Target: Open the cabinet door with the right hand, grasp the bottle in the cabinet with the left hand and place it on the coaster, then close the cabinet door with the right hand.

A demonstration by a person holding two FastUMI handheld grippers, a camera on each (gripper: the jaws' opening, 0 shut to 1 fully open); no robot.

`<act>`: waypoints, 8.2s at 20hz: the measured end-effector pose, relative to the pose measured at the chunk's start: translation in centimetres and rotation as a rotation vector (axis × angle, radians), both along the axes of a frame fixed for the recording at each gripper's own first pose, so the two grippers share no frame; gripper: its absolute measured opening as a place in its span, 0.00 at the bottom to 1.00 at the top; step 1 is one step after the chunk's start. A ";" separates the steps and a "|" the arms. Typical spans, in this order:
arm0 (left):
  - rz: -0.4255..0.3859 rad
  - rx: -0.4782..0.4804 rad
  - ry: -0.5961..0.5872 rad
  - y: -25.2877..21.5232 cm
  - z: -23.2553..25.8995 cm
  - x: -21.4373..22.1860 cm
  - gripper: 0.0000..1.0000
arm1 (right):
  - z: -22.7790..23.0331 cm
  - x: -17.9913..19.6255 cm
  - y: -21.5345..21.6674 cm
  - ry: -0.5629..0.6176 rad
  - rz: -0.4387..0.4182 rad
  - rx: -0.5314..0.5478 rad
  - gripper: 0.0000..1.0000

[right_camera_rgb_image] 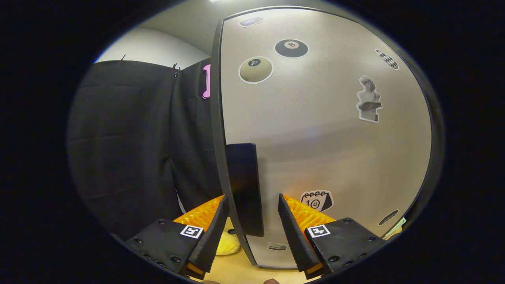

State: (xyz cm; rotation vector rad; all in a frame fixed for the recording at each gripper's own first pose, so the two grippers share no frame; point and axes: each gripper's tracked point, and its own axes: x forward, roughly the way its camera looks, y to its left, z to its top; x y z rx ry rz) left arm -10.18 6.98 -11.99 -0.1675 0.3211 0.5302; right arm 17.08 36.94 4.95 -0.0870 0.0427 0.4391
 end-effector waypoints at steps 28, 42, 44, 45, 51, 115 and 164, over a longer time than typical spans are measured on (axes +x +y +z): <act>-0.195 -0.048 -0.090 9.4 -1.5 0.5 0.90 | -0.3 -0.7 -0.5 -0.022 -0.079 -0.074 0.16; -0.390 -0.043 -0.135 4.9 -1.3 3.9 0.90 | 0.9 -4.3 -2.8 -0.036 -0.034 -0.073 0.13; -0.419 -0.036 -0.138 4.0 -1.2 4.1 0.90 | 1.0 -4.7 -3.2 -0.038 -0.041 -0.070 0.13; -0.433 -0.031 -0.139 3.6 -1.4 3.9 0.90 | 1.1 -4.8 -3.4 -0.040 -0.045 -0.069 0.13; -0.499 -0.033 -0.138 1.2 -1.9 4.4 0.88 | 1.2 -5.5 -4.9 -0.044 -0.077 -0.053 0.13; -0.958 0.074 -0.370 -31.6 18.6 37.8 0.87 | 7.1 3.0 -40.3 -0.066 -0.728 0.128 0.34; -1.143 0.065 -0.426 -38.2 18.3 46.0 0.70 | 0.9 7.5 -40.7 0.102 -0.726 0.251 0.80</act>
